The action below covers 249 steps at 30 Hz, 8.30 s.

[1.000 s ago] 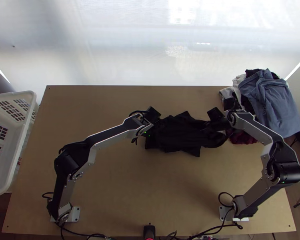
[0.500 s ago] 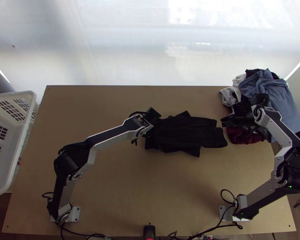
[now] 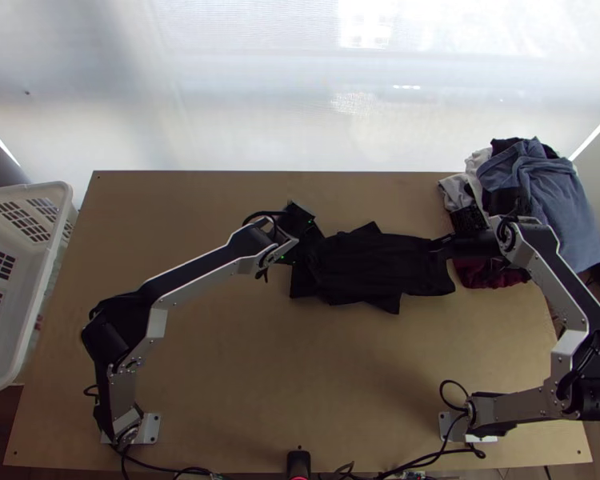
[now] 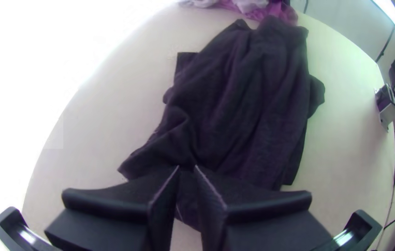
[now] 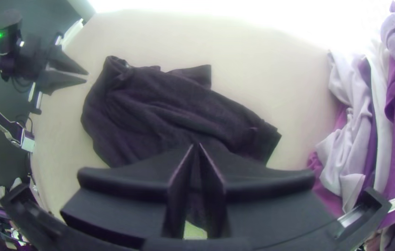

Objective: Fold the t-shirt

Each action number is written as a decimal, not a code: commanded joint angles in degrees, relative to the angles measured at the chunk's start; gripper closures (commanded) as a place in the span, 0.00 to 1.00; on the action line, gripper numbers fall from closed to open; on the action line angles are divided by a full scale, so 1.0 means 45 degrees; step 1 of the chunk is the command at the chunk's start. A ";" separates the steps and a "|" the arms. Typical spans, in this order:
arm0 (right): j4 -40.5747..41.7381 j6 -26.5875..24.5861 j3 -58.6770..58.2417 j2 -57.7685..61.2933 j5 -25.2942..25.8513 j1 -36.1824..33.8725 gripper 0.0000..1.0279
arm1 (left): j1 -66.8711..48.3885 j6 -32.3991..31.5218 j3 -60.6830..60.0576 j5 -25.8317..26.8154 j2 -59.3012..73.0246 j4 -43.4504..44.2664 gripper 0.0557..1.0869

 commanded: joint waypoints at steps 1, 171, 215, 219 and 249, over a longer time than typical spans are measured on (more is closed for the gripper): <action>-0.0107 0.1163 -0.0663 -0.0602 0.0022 0.0819 0.67 | 0.0348 -0.0255 -0.0034 -0.0544 -0.0695 -0.0379 0.32; 0.1670 0.3116 -0.4725 0.0180 1.5022 1.5643 0.16 | 0.3688 0.0605 -0.4897 -0.1950 -0.6359 -0.0535 0.05; -0.4658 0.1163 0.4650 -0.3219 0.6584 0.6209 0.97 | 0.4821 0.0780 -0.4800 -0.1969 -0.6828 -0.0730 0.05; -0.5361 0.1124 0.5705 -0.3180 0.6096 0.5584 0.97 | 0.4899 0.0780 -0.4585 -0.1969 -0.6886 -0.0886 0.05; -0.9033 -0.2216 0.7599 -0.4234 0.2893 0.4041 0.97 | 0.5114 0.0937 -0.4389 -0.2145 -0.7355 -0.1551 0.05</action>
